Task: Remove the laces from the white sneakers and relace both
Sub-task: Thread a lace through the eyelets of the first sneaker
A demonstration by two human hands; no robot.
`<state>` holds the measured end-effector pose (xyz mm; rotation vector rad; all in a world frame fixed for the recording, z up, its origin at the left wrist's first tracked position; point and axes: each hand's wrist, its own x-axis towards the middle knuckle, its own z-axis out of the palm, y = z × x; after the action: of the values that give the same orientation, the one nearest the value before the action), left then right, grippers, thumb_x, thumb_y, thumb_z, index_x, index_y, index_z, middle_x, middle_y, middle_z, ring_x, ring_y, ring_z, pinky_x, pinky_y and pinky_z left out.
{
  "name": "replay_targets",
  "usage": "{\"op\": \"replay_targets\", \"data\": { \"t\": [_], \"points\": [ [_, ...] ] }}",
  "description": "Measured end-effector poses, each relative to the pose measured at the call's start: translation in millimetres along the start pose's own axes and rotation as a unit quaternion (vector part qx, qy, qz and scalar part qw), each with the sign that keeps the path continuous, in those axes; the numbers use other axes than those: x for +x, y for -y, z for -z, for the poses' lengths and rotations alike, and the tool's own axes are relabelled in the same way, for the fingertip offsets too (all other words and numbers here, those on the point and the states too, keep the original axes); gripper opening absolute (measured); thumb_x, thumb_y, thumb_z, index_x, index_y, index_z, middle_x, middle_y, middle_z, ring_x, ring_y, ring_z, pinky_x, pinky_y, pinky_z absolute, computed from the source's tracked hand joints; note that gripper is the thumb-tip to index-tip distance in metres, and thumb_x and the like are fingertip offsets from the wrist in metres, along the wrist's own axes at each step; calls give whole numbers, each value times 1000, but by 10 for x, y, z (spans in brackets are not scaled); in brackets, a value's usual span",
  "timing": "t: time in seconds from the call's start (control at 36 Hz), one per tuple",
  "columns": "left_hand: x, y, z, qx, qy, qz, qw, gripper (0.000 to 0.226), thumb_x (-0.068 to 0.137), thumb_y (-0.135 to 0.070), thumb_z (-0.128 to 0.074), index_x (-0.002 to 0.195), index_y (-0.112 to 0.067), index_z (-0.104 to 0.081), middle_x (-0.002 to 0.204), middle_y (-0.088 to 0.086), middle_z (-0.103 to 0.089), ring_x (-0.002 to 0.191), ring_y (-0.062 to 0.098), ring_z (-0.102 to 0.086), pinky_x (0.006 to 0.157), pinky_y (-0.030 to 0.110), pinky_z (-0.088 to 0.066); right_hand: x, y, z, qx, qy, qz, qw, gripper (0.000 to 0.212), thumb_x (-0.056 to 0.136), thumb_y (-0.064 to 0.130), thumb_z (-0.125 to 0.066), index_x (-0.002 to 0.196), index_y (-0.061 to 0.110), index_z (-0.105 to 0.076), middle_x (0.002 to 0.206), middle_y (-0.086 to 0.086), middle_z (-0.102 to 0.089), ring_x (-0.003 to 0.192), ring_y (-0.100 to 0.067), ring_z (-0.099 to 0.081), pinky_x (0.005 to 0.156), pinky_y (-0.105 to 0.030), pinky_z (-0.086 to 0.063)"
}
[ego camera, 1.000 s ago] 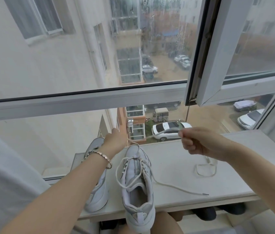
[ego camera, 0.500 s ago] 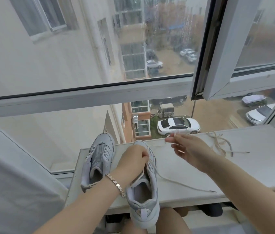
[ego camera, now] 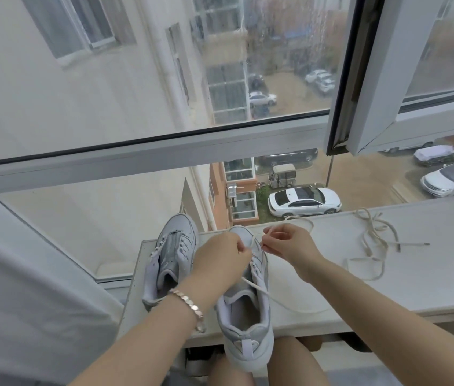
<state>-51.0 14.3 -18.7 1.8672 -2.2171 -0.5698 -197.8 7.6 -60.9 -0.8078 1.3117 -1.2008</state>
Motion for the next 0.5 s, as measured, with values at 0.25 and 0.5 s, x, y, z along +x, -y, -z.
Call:
{"op": "replay_targets", "data": {
  "t": [0.25,0.5],
  "points": [
    [72,-100,-370,20,-55,73,996,30,85,-43,-50,70,-21,-63,78,-4,-61,94,22,-51,75,33,-26,111,-73,-54,-41,-20,33,998,21,75,-12,-67,65,5,-60,67,-9,-62,59,-20,-59,63,-27,-56],
    [30,-28,-340,-157,-55,87,982,5,76,-28,-71,80,-28,-72,77,-9,-68,90,17,-64,83,33,-50,155,-136,-69,-47,-9,12,999,20,74,-10,-70,65,6,-61,63,-8,-64,60,-24,-62,68,-33,-57]
  ]
}}
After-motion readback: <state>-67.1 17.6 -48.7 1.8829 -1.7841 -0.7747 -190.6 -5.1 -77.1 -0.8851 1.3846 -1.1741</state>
